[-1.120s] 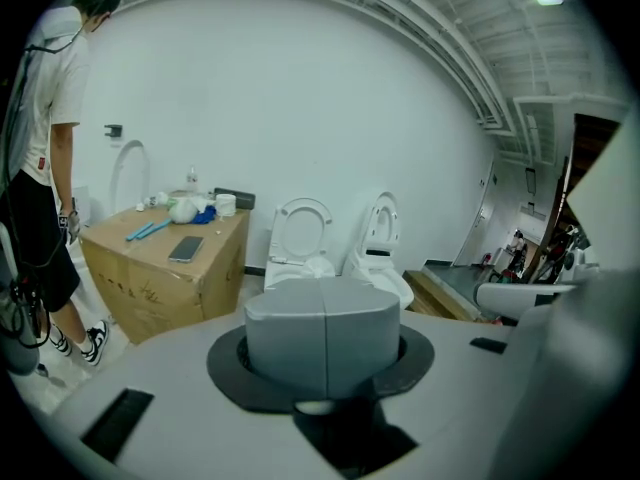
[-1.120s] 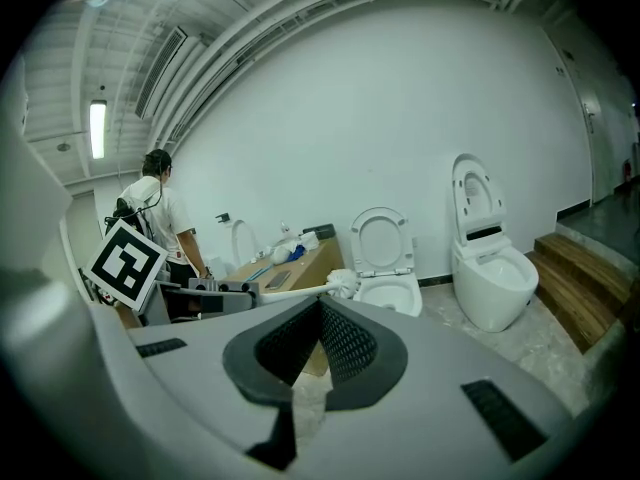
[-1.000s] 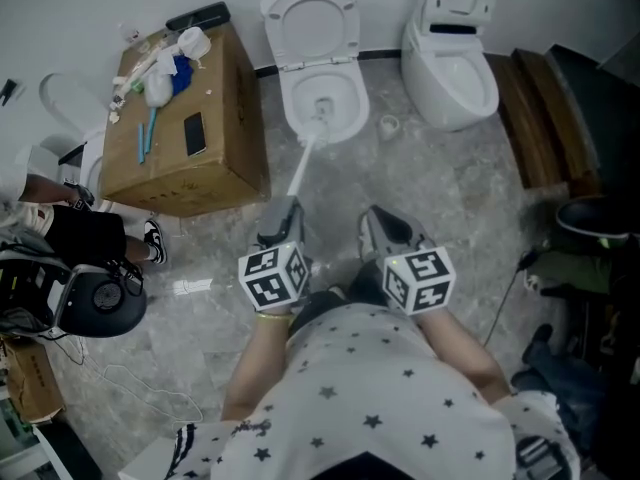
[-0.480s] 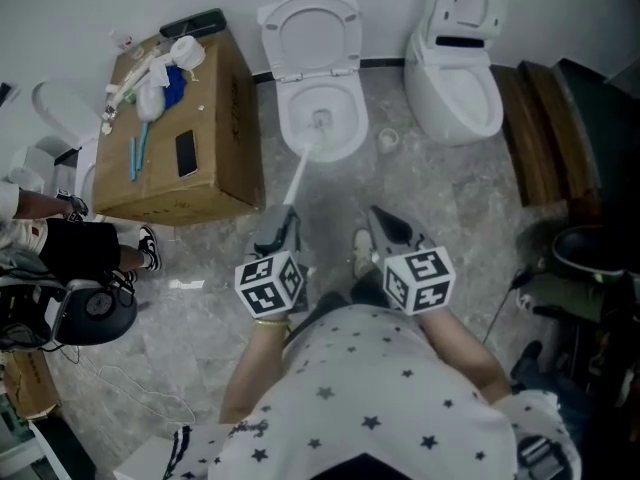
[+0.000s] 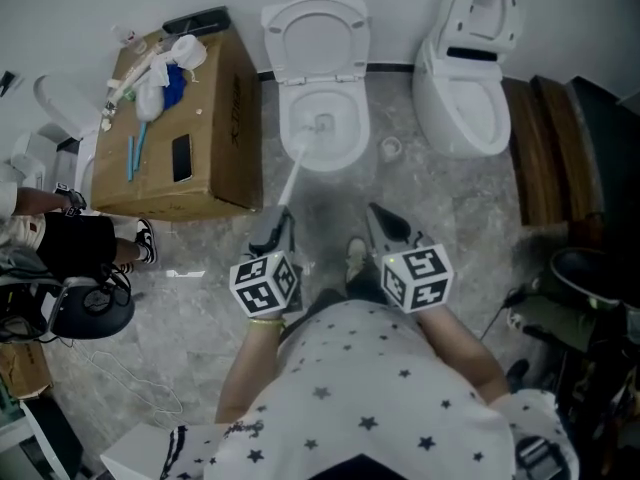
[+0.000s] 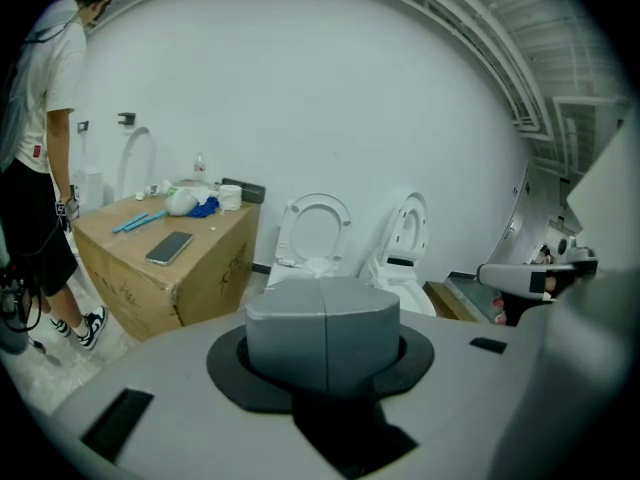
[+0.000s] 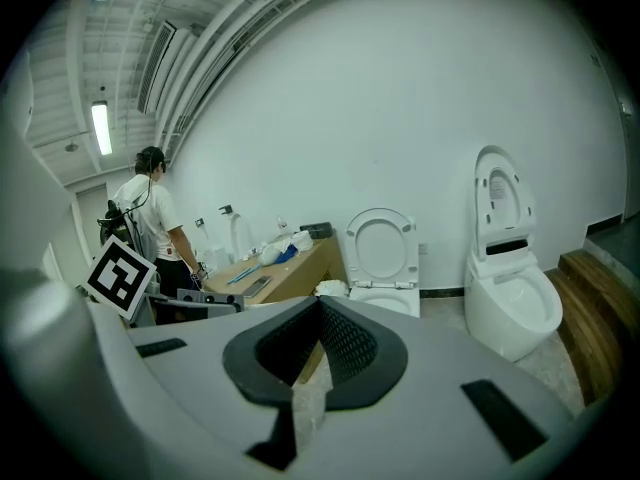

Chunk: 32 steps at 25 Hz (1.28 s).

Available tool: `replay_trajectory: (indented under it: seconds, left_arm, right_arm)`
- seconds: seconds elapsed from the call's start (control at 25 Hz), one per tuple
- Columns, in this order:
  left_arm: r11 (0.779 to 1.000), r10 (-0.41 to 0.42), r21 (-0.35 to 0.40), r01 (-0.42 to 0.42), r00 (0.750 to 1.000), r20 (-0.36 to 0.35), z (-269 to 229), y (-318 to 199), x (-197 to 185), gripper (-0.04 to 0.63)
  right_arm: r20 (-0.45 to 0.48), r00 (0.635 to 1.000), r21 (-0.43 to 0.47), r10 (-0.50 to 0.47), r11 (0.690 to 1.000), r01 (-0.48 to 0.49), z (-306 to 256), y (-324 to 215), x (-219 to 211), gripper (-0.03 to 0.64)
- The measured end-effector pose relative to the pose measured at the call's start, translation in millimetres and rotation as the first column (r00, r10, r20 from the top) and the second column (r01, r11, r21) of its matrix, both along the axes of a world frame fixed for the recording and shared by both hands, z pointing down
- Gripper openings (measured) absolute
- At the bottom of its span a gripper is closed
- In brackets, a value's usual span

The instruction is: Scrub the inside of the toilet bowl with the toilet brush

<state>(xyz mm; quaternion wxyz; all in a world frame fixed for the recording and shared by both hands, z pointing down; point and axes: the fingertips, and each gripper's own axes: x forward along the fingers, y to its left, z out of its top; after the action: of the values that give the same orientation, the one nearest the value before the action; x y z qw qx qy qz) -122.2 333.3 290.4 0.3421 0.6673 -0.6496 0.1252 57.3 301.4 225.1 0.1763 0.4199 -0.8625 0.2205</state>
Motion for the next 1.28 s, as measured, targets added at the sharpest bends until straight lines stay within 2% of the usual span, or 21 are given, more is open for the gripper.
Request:
replay_trajectory:
  seconds: [0.52,1.0,1.28]
  left_arm:
    - [0.997,-0.072,-0.021,0.072,0.997,0.008,12,-46,25,0.147]
    - [0.996,-0.069,-0.059,0.071,0.997,0.029,37,-80,31,0.147]
    - [0.994,-0.05,-0.091,0.053,0.998,0.039,59,-113,22,0.147]
  right_arm:
    - [-0.004,0.996,-0.002,-0.091,0.996,0.091,7,-60,27,0.006]
    - [-0.009,0.998,-0.034,-0.063,0.997,0.063,27,-85,45,0.006]
    - [-0.023,0.999,-0.034,-0.047,0.998,0.046,39,-123,40,0.006]
